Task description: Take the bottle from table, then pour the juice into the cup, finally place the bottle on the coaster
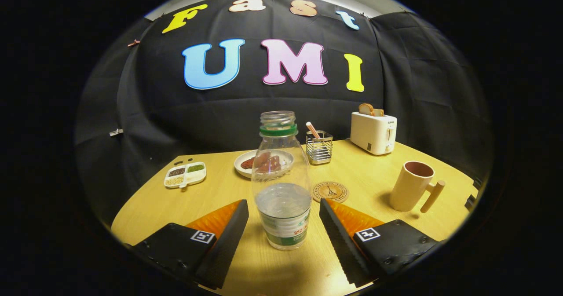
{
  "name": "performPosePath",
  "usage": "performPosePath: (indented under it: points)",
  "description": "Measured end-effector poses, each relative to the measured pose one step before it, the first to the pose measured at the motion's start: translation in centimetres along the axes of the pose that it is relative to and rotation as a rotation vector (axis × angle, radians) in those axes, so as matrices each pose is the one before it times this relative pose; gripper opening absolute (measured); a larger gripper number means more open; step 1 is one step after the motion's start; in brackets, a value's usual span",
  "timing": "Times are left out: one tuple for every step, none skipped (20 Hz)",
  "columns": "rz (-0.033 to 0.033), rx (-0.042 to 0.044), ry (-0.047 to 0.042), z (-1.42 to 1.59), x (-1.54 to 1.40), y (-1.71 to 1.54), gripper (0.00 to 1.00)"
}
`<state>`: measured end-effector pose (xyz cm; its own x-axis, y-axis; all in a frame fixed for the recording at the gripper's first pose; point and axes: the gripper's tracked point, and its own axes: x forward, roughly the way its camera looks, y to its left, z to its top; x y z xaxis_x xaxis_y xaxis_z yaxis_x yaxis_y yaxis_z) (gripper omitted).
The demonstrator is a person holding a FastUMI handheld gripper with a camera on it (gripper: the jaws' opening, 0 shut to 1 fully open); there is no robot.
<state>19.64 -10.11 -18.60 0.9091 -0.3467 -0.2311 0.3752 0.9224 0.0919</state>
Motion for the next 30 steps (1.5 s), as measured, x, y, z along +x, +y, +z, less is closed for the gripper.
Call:
performPosePath:
  points:
    - [-0.01215, -0.00704, 0.00156, -0.174, 0.421, -0.305, 1.00]
    - [-0.00554, -0.00870, 0.00536, -0.150, 0.277, -0.002, 0.99]
    - [-0.00170, -0.01233, 0.00629, -0.159, 0.223, 0.011, 0.99]
    - [-0.00646, -0.01553, 0.00518, -0.331, 0.157, 0.089, 1.00]
    - [-0.00178, -0.01261, 0.00041, -0.077, 0.058, 0.012, 1.00]
    - [0.00269, -0.00817, -0.00467, 0.130, 0.004, 0.064, 0.99]
    - [0.00352, -0.00541, -0.00380, 0.158, 0.009, 0.064, 0.99]
    - [-0.00123, -0.00293, -0.00053, -0.050, 0.051, -0.051, 0.98]
    - [-0.00508, -0.00547, 0.00325, -0.138, 0.218, -0.025, 0.97]
    - [-0.00079, -0.00673, 0.00334, -0.077, 0.334, 0.273, 0.93]
    - [-0.00305, -0.00229, 0.00040, 0.176, 0.273, 0.147, 0.89]
    - [-0.00841, 0.00345, 0.00344, 0.097, -0.042, -0.050, 0.80]
    - [-0.00598, 0.01669, 0.00705, 0.140, 0.107, -0.186, 0.80]
    - [-0.00609, 0.01297, 0.00593, -0.023, 0.132, -0.153, 0.79]
    - [0.00508, 0.00355, 0.00259, -0.005, -0.060, 0.101, 0.78]
    - [0.00815, 0.00254, 0.00146, 0.027, -0.091, 0.268, 0.76]
    - [0.00614, 0.00368, -0.00377, 0.189, -0.359, -0.056, 0.75]
    - [0.01130, 0.00979, -0.00106, 0.231, -0.262, -0.053, 0.74]
    - [0.01034, 0.00661, 0.00076, 0.302, -0.471, -0.076, 0.73]
    - [-0.00174, 0.00165, -0.00158, 0.506, -0.228, -0.186, 0.73]
    - [0.00039, 0.00252, -0.00204, 0.323, -0.413, -0.256, 0.73]
    - [0.00666, 0.01334, -0.00179, 0.497, 0.003, -0.219, 0.73]
    - [0.00999, 0.02240, -0.00660, 0.731, -0.687, -0.165, 0.73]
    - [0.01355, 0.03289, -0.00930, 0.638, -0.368, 0.060, 0.73]
    - [0.00987, 0.04492, -0.00286, 0.543, -0.442, -0.012, 0.73]
    - [0.01276, 0.05668, 0.00549, 0.398, 0.105, -0.091, 0.73]
    - [0.01257, 0.06167, 0.00498, 0.315, -0.062, 0.005, 0.73]
    - [0.00871, 0.05765, -0.00050, 0.492, -0.224, -0.049, 0.73]
    - [0.00742, 0.04756, -0.00032, 0.491, -0.166, 0.078, 0.73]
    - [0.00710, 0.04173, 0.00696, 0.232, -0.308, 0.028, 0.73]
